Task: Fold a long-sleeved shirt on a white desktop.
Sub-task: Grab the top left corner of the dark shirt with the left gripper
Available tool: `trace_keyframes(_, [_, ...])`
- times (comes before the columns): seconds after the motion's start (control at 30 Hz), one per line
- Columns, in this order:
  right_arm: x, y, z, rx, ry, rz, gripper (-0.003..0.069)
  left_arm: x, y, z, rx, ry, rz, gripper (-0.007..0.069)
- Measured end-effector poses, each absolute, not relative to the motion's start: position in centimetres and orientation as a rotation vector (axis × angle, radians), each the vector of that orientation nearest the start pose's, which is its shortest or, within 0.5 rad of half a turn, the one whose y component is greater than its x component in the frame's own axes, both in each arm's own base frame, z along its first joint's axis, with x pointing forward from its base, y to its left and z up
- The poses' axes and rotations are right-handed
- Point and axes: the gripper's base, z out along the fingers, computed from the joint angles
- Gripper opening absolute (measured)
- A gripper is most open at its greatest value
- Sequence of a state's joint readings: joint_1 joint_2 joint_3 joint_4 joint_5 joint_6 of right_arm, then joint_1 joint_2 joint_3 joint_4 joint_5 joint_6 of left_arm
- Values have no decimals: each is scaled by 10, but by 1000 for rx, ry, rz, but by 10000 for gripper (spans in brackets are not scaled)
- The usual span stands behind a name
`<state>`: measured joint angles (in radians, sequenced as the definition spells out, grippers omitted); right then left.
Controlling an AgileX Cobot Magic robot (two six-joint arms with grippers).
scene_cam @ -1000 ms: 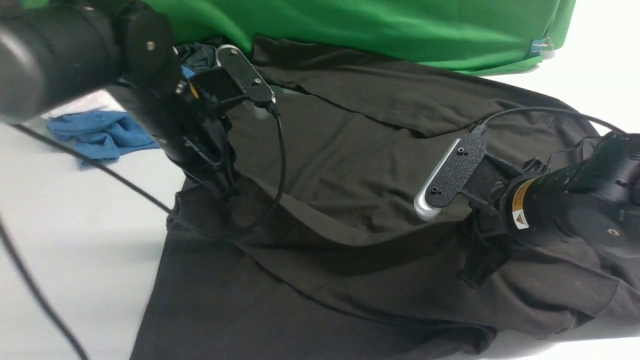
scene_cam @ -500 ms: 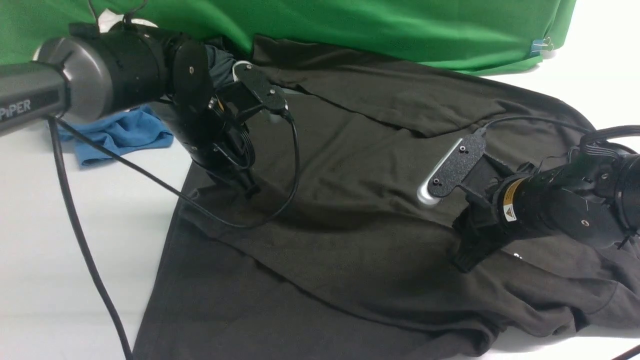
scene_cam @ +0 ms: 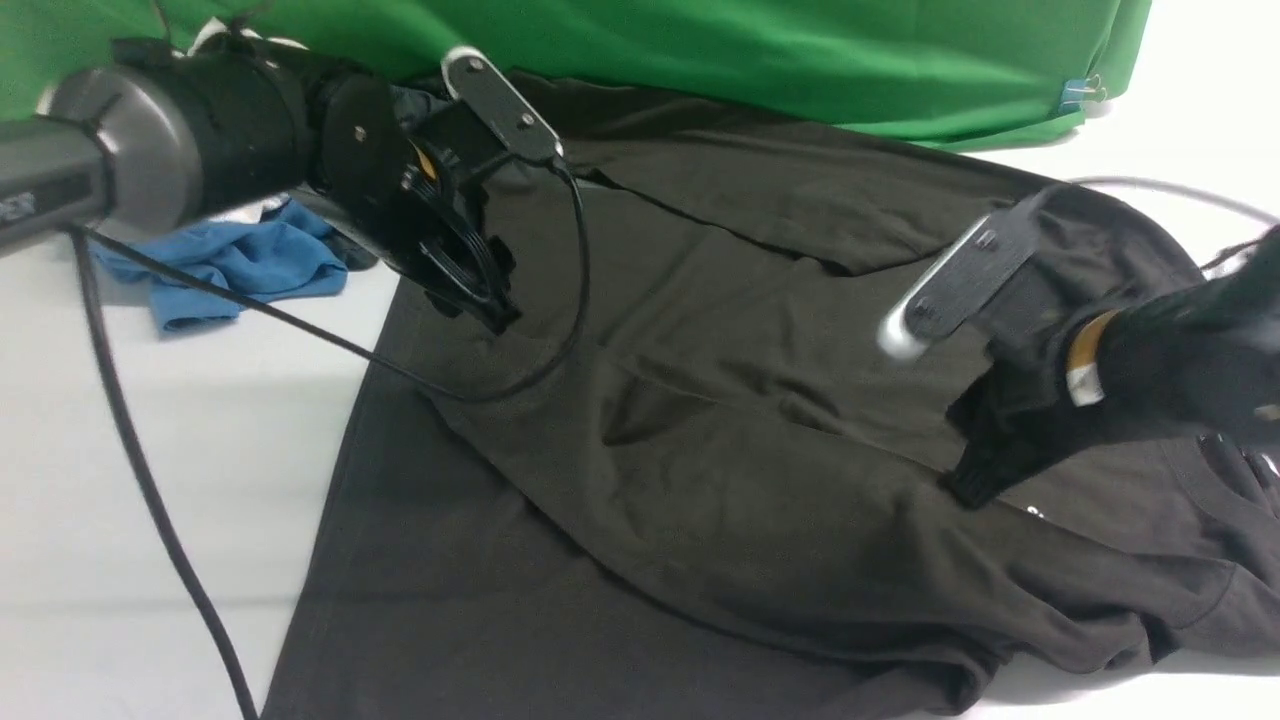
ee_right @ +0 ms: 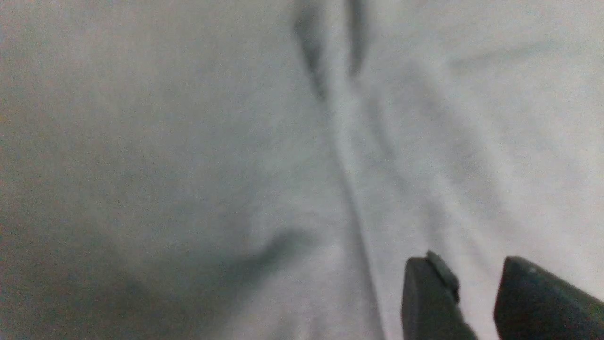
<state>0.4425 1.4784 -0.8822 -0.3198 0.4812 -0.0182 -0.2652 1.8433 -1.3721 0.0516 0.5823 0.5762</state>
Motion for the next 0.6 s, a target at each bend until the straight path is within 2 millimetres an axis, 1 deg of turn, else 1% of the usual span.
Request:
trace_keyframes(0.03, [261,111,247,-795,2369,-72,237,390,-102,245,1057,2291,180,404])
trace_keyframes(0.07, [260,111,249,-786,2370,-65,237,389,-102,246,1057,2288,182,408])
trace_keyframes(0.1, [251,110,257,-747,2392,-16,237,387,-101,253,1044,2282,186,427])
trace_keyframes(0.13, [245,110,260,-738,2425,11,237,385,-101,257,1040,2288,186,428])
trace_keyframes(0.2, [231,109,258,-730,2536,49,242,380,-99,260,1016,2332,164,406])
trace_keyframes(0.23, [225,110,253,-736,2584,58,246,376,-99,262,996,2367,139,372])
trace_keyframes(0.27, [219,109,247,-746,2638,59,253,372,-99,263,981,2397,111,321])
trace_keyframes(0.33, [207,106,232,-774,2729,45,279,360,-100,267,957,2451,37,195])
trace_keyframes(0.37, [201,102,223,-797,2759,17,302,351,-101,266,957,2478,-19,112])
trace_keyframes(0.4, [198,98,216,-823,2776,-23,325,341,-102,266,963,2494,-67,69])
trace_keyframes(0.43, [197,94,213,-833,2785,-59,340,333,-103,267,967,2497,-94,51])
trace_keyframes(0.47, [196,89,210,-812,2803,-89,366,322,-104,264,964,2524,-139,36])
trace_keyframes(0.5, [196,83,207,-756,2827,-114,393,309,-104,262,965,2547,-177,24])
trace_keyframes(0.57, [201,69,206,-552,2870,-131,436,286,-105,258,970,2574,-213,17])
trace_keyframes(0.6, [205,62,206,-424,2879,-129,449,272,-104,251,964,2601,-229,16])
